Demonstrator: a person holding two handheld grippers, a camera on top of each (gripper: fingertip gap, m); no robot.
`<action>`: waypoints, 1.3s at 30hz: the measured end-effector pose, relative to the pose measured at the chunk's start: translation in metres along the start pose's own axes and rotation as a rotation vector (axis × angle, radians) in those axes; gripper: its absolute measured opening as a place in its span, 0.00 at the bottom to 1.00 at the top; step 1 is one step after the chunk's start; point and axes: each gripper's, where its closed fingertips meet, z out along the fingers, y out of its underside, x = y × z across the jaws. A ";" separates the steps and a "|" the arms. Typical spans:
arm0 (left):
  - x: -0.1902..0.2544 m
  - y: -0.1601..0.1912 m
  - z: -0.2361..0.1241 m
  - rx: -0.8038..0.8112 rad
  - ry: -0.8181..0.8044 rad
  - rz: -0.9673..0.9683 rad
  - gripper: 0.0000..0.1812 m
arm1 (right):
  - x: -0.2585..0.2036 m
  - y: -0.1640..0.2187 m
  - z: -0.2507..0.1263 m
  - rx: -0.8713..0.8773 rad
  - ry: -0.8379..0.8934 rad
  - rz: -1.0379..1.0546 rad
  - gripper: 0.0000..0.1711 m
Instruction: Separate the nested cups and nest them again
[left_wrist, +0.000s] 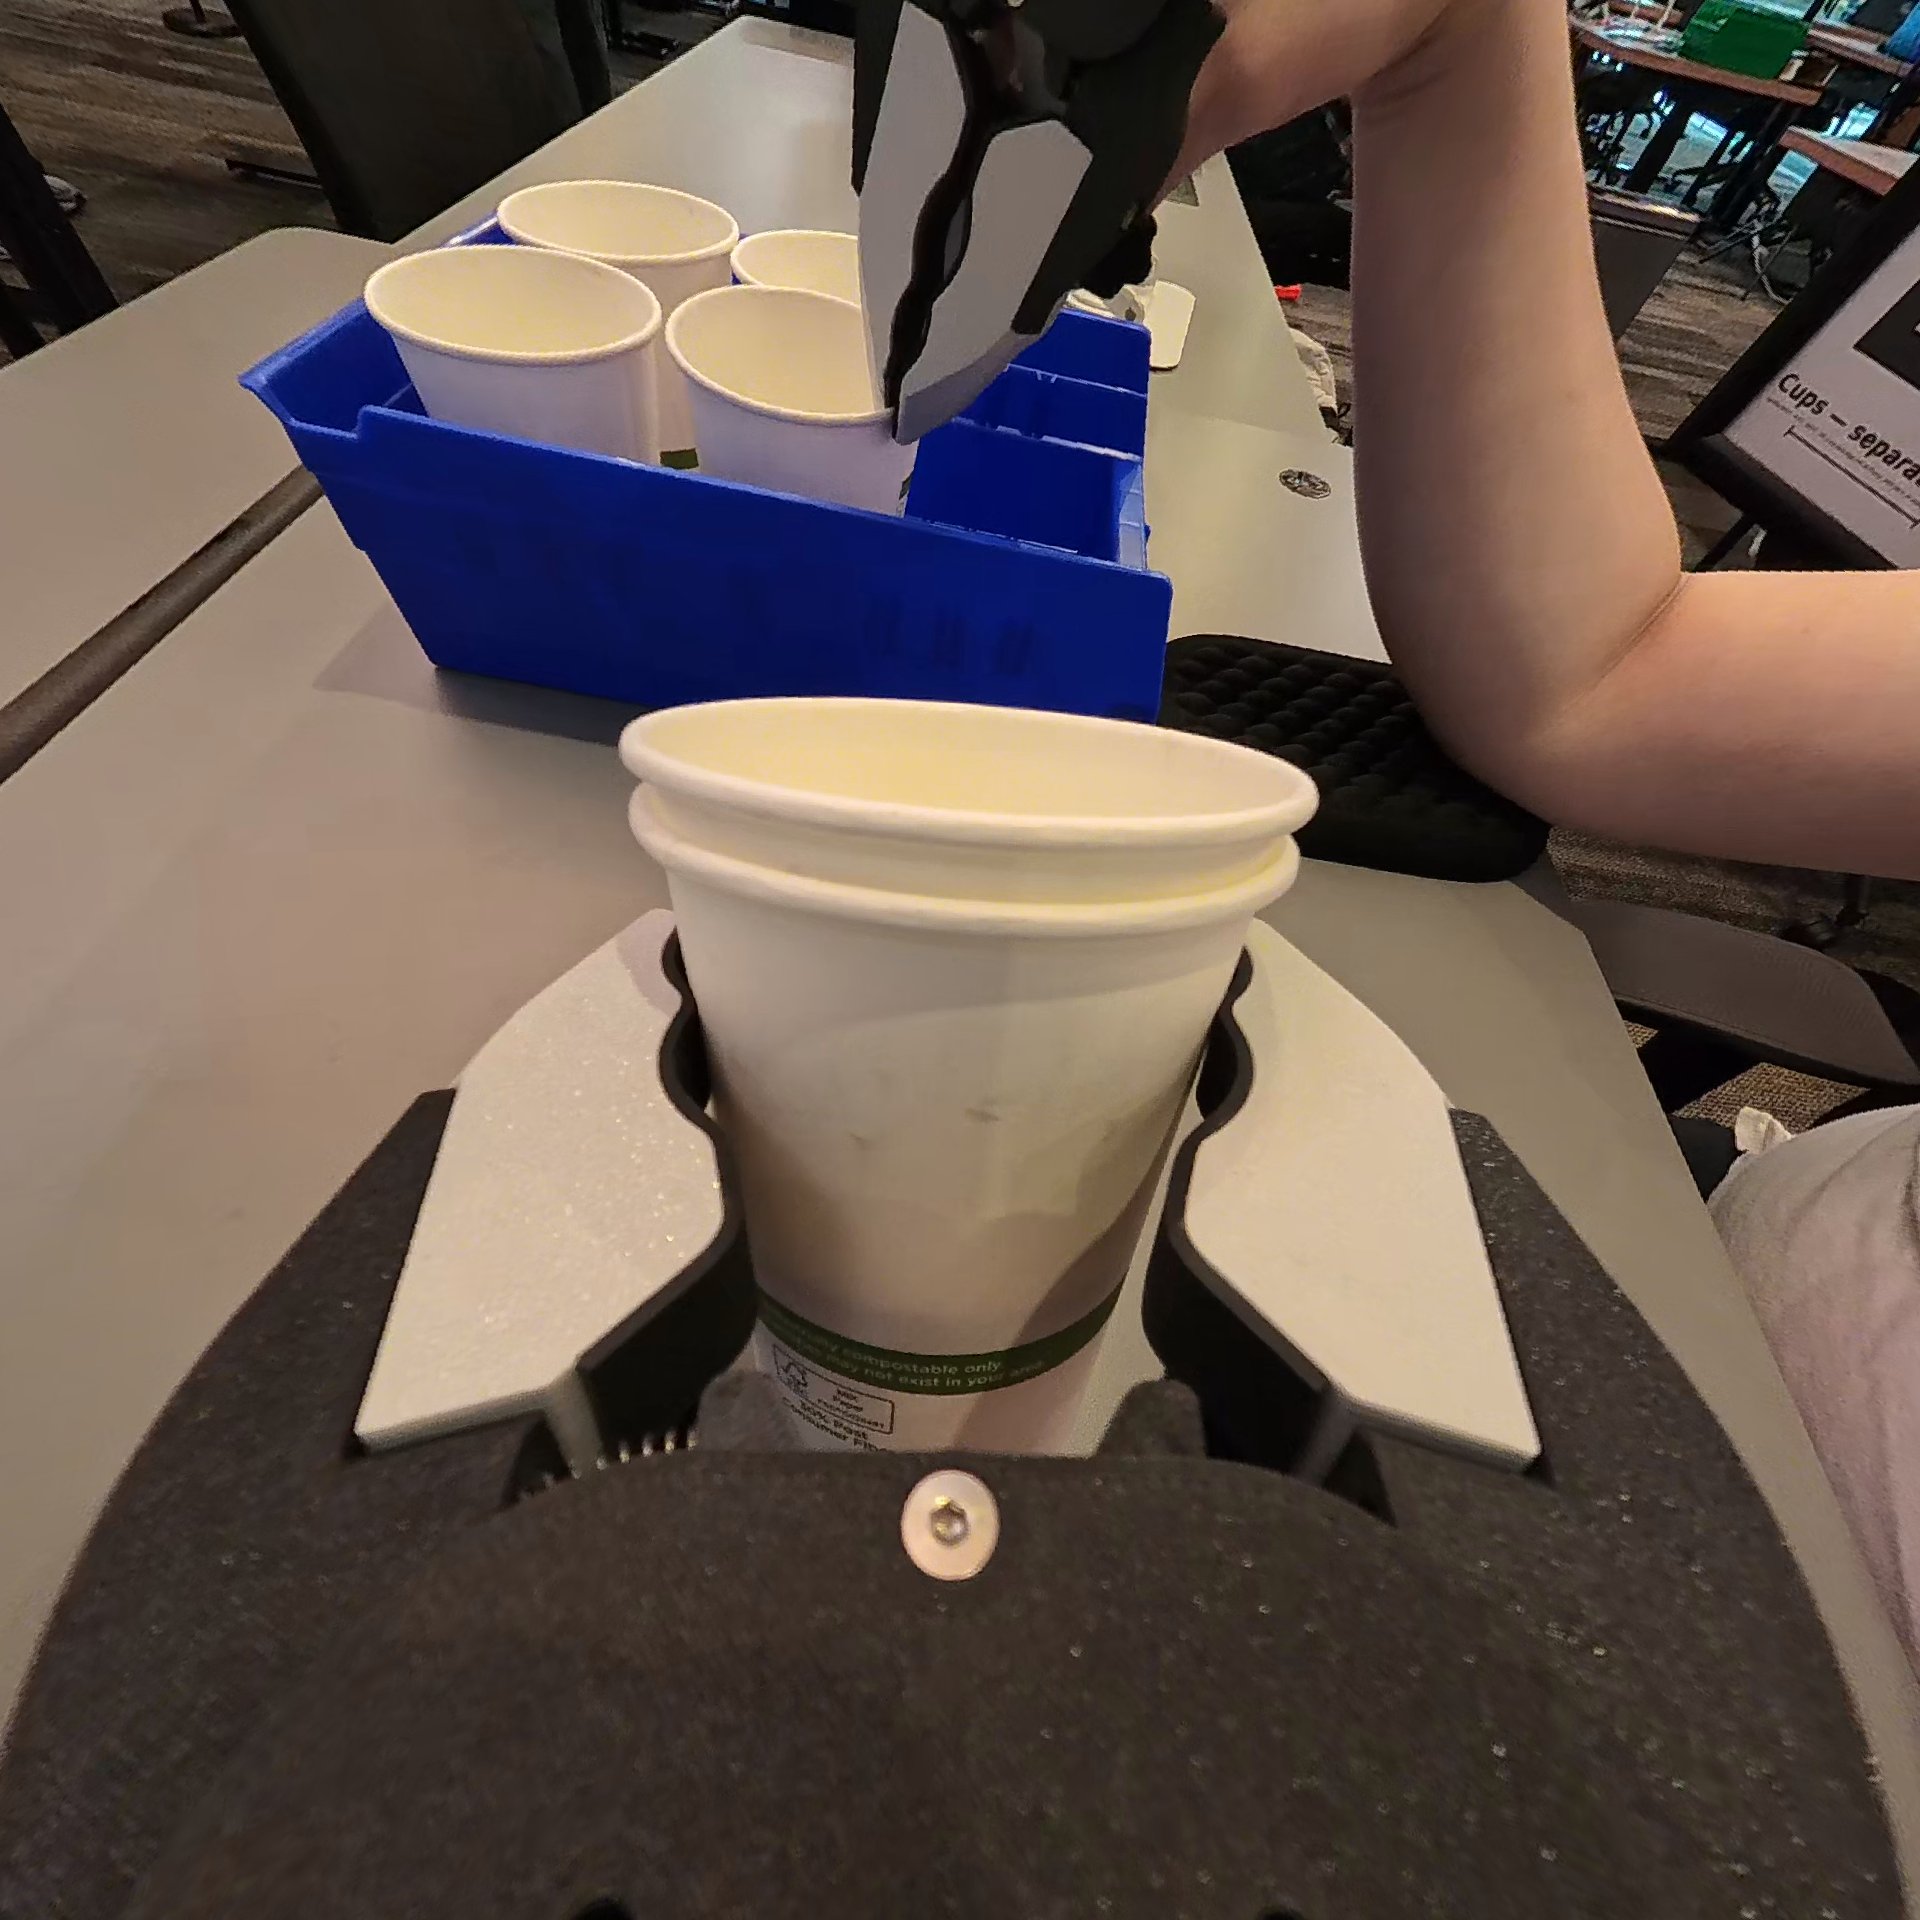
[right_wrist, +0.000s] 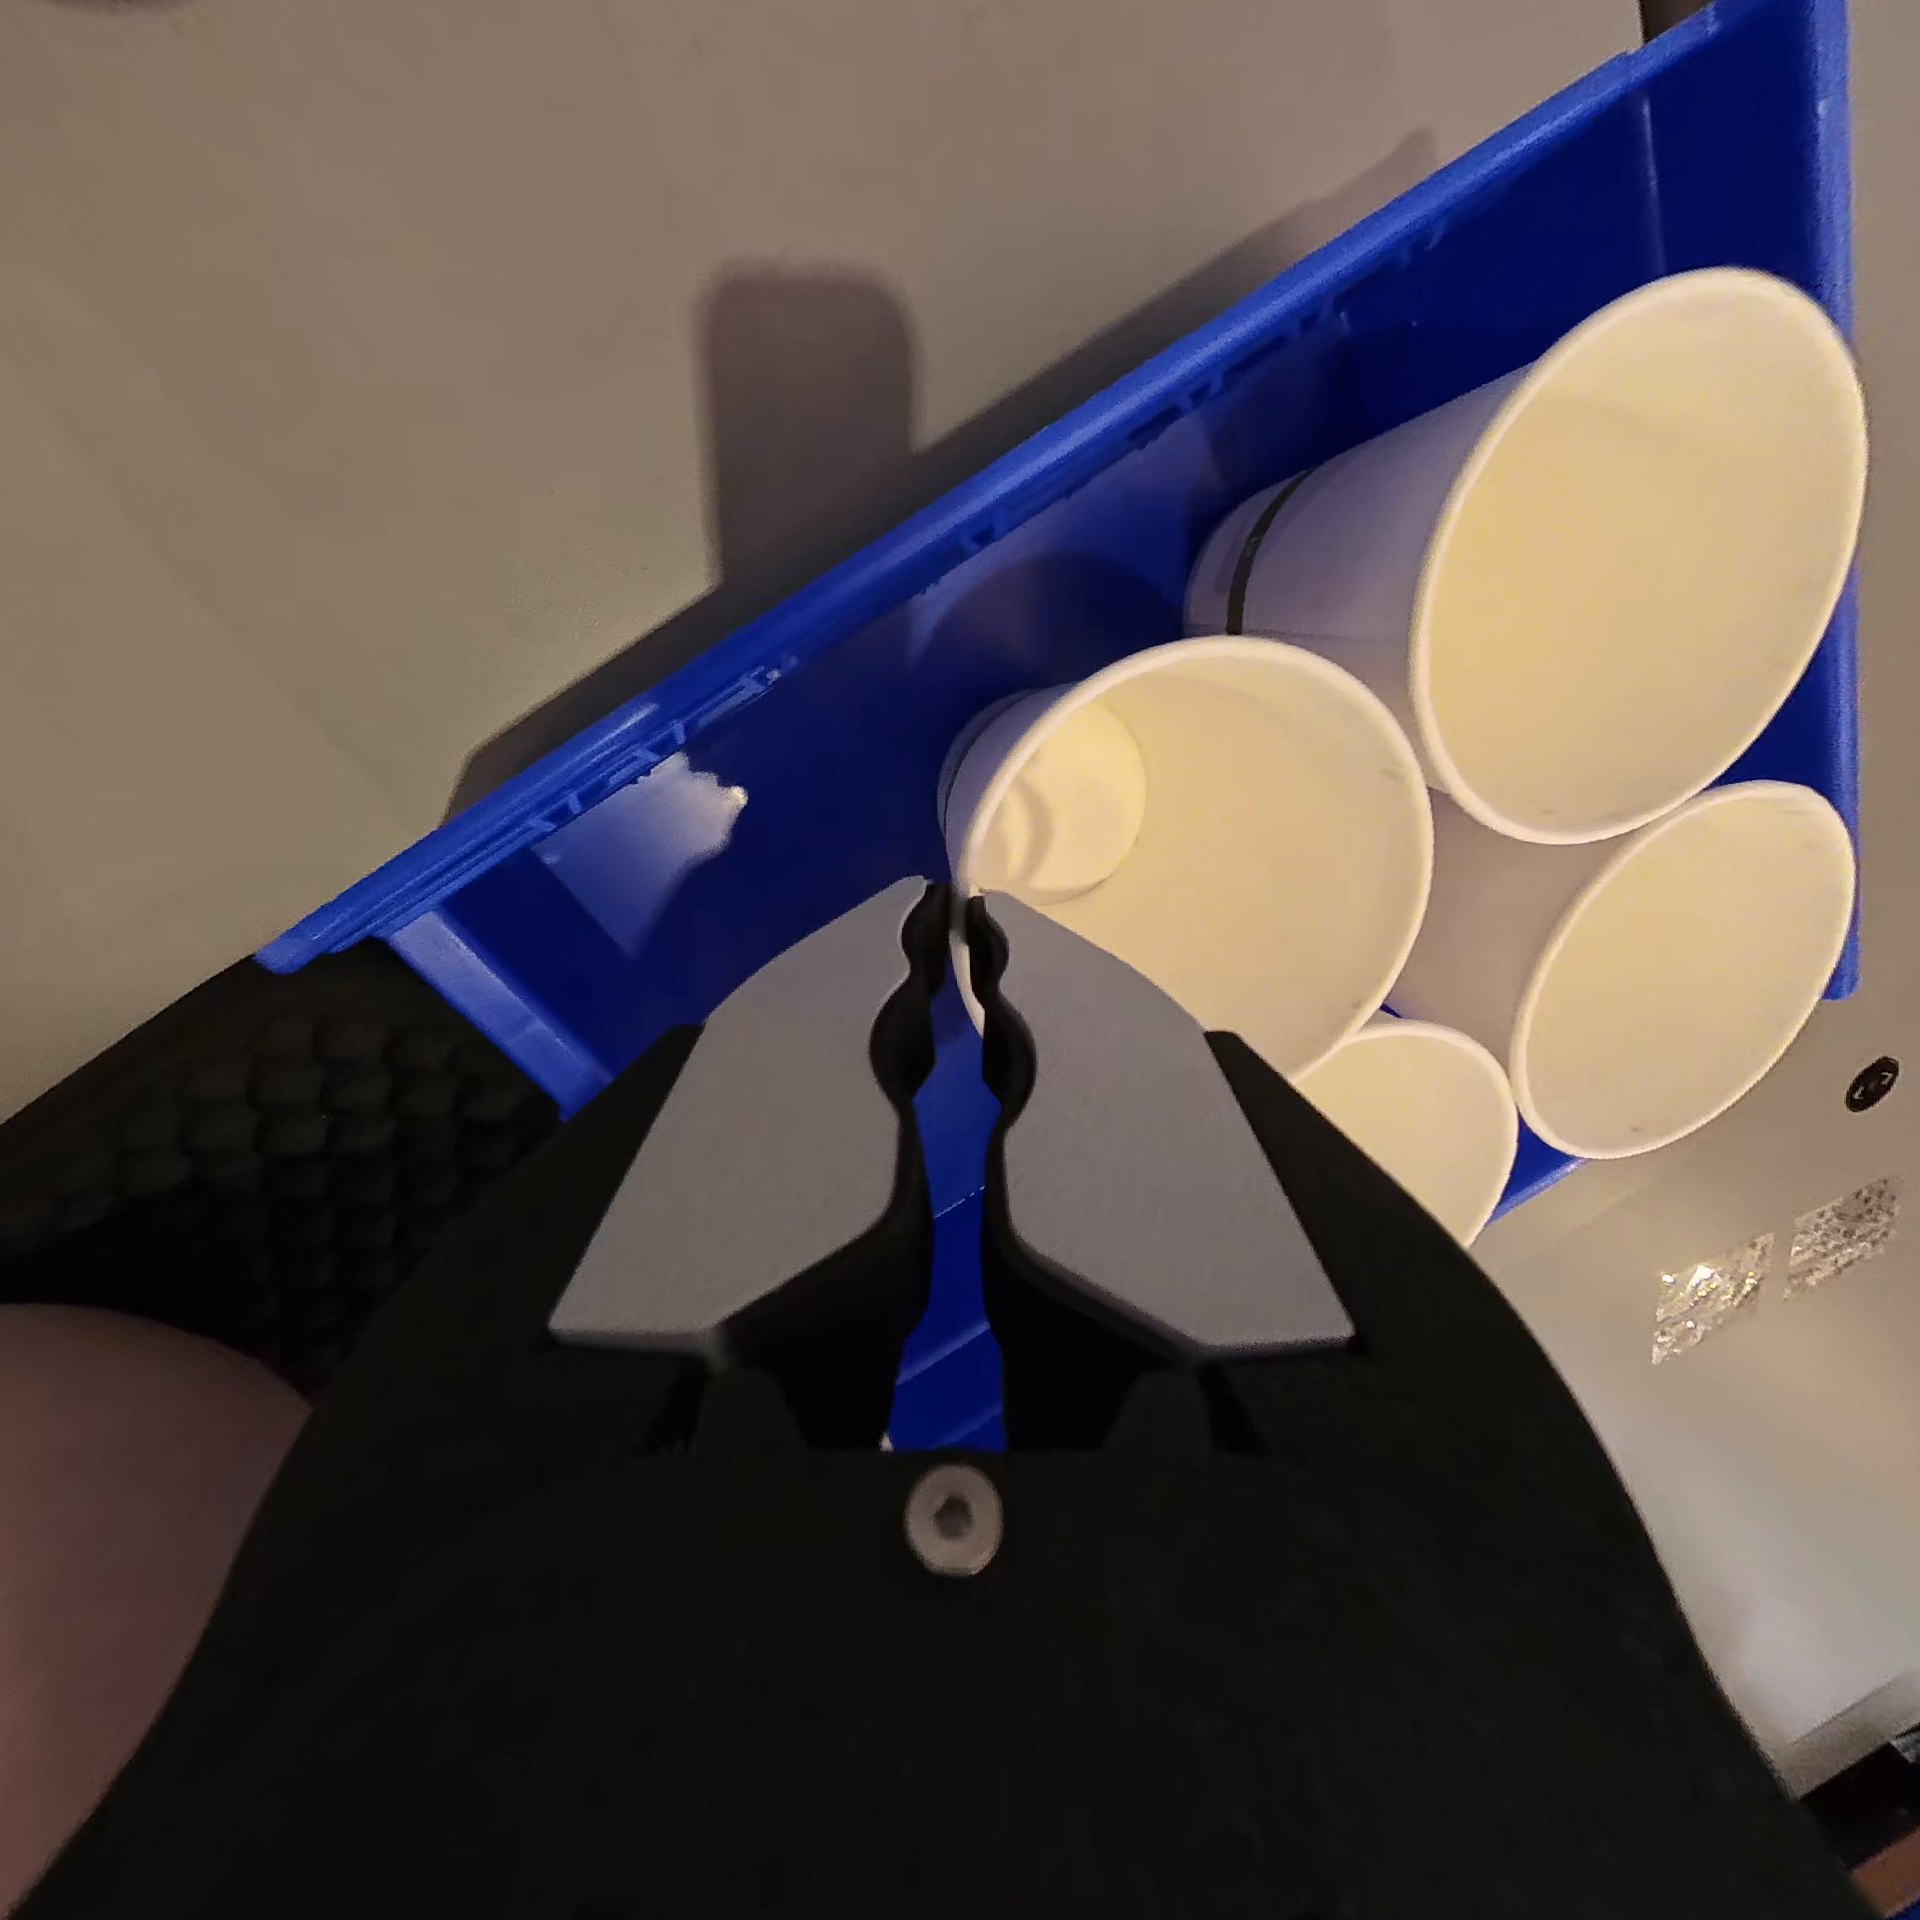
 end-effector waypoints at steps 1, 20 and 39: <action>0.000 0.000 0.000 -0.001 0.000 0.001 0.52 | -0.001 0.002 0.001 -0.011 -0.006 0.001 0.02; 0.001 -0.002 0.001 0.011 0.001 -0.002 0.52 | 0.002 -0.053 -0.090 0.359 0.311 -0.088 0.12; 0.007 -0.012 -0.001 0.052 0.015 0.005 0.52 | -0.168 -0.156 -0.084 0.610 -0.271 -0.553 0.09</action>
